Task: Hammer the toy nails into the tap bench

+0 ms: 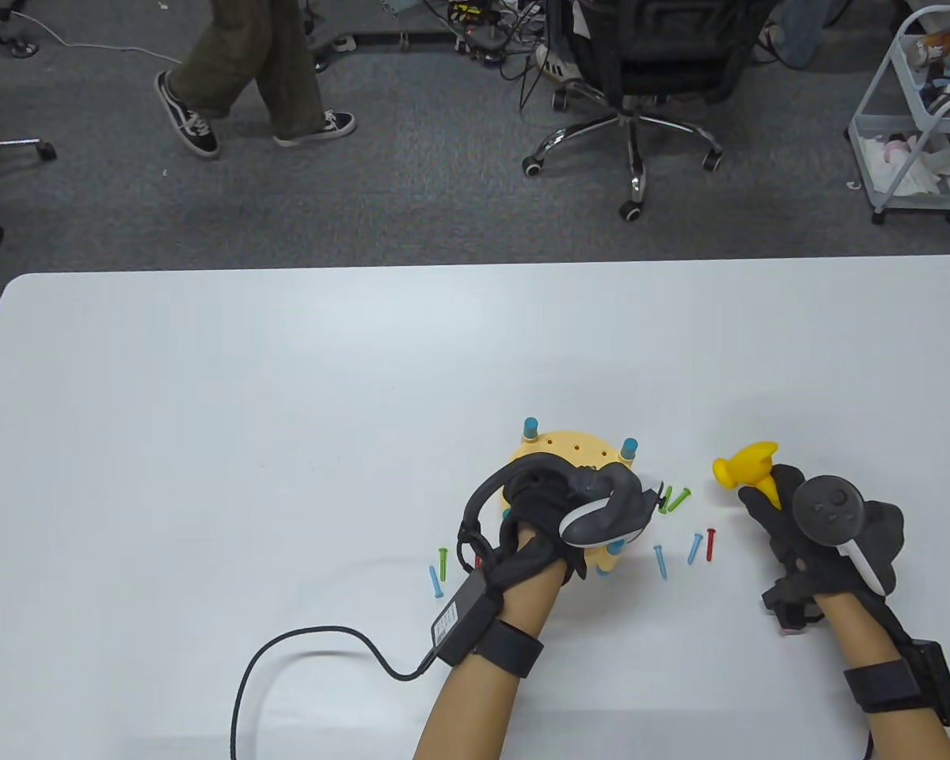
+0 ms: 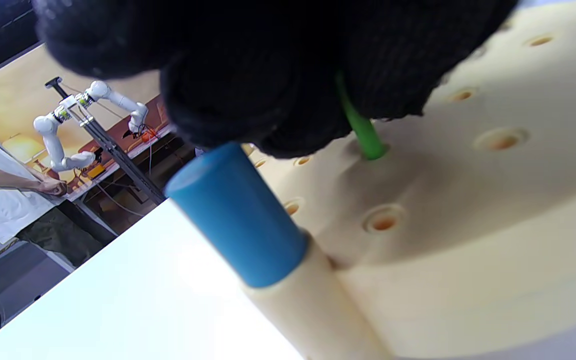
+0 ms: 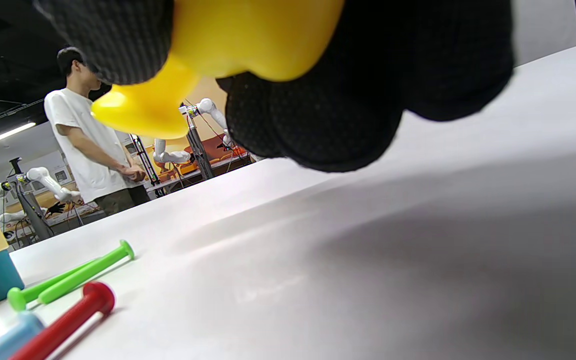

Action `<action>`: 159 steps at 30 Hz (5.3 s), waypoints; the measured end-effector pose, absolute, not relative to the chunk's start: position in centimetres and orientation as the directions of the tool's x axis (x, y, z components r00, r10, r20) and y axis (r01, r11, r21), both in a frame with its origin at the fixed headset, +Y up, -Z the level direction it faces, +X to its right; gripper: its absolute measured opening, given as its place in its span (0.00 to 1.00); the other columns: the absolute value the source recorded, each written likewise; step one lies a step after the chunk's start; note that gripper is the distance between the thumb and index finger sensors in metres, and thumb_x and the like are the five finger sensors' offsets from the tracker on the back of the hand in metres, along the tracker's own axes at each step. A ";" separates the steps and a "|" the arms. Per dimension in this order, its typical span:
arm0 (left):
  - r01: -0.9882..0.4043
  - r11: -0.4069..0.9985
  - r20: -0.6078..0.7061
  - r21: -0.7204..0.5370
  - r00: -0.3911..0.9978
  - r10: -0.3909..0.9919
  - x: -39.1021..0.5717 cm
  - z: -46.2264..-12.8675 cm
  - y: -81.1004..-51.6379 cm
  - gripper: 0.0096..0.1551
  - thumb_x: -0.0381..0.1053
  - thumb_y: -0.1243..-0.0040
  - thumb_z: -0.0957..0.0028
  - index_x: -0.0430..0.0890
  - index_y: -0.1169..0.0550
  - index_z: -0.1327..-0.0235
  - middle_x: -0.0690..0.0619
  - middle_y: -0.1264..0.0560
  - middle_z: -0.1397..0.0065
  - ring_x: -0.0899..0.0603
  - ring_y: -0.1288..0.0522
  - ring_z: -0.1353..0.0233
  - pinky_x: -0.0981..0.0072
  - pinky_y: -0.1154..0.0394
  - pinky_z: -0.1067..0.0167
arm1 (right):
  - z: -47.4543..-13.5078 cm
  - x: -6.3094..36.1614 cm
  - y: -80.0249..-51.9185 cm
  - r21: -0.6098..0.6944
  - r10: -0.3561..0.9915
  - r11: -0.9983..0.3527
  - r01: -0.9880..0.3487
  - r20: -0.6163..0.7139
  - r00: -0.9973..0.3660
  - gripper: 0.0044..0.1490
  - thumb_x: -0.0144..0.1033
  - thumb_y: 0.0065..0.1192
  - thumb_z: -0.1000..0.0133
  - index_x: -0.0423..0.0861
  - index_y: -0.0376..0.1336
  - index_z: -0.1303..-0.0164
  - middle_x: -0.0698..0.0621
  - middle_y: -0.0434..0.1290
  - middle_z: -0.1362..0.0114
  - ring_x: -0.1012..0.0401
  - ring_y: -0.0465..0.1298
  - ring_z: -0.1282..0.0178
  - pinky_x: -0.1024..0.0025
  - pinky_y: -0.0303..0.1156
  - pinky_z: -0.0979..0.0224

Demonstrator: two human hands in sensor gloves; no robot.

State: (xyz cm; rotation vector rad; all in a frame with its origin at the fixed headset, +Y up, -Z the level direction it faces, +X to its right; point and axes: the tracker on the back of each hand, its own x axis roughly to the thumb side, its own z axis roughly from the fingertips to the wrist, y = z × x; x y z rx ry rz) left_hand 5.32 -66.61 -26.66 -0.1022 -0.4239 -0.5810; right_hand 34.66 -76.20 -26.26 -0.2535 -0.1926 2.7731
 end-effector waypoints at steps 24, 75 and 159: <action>-0.098 0.995 0.300 -0.023 0.949 0.100 -5.4 -25.9 -69.7 0.40 0.65 0.38 0.63 0.49 0.28 0.36 0.45 0.21 0.42 0.45 0.21 0.51 0.55 0.24 0.54 | -25.2 32.6 -74.7 -0.282 0.429 -0.871 -0.403 -0.036 -0.903 0.38 0.59 0.53 0.51 0.46 0.62 0.36 0.50 0.79 0.47 0.57 0.83 0.58 0.60 0.78 0.47; -0.344 0.939 0.343 0.027 0.885 0.314 -5.9 -26.1 -73.5 0.30 0.58 0.35 0.61 0.52 0.24 0.44 0.46 0.17 0.51 0.45 0.19 0.58 0.56 0.23 0.59 | -26.0 13.6 -67.9 -0.262 -0.221 -0.960 0.099 0.493 -0.842 0.41 0.55 0.52 0.50 0.48 0.58 0.28 0.51 0.77 0.44 0.55 0.81 0.55 0.63 0.77 0.49; -0.305 0.949 0.201 0.083 0.938 0.284 -2.9 -27.3 -66.3 0.22 0.51 0.32 0.59 0.48 0.19 0.52 0.44 0.14 0.59 0.49 0.17 0.70 0.62 0.20 0.70 | -24.7 30.9 -73.0 -0.322 0.277 -0.888 -0.328 0.195 -0.941 0.42 0.57 0.50 0.50 0.45 0.61 0.30 0.50 0.79 0.46 0.56 0.83 0.59 0.64 0.78 0.51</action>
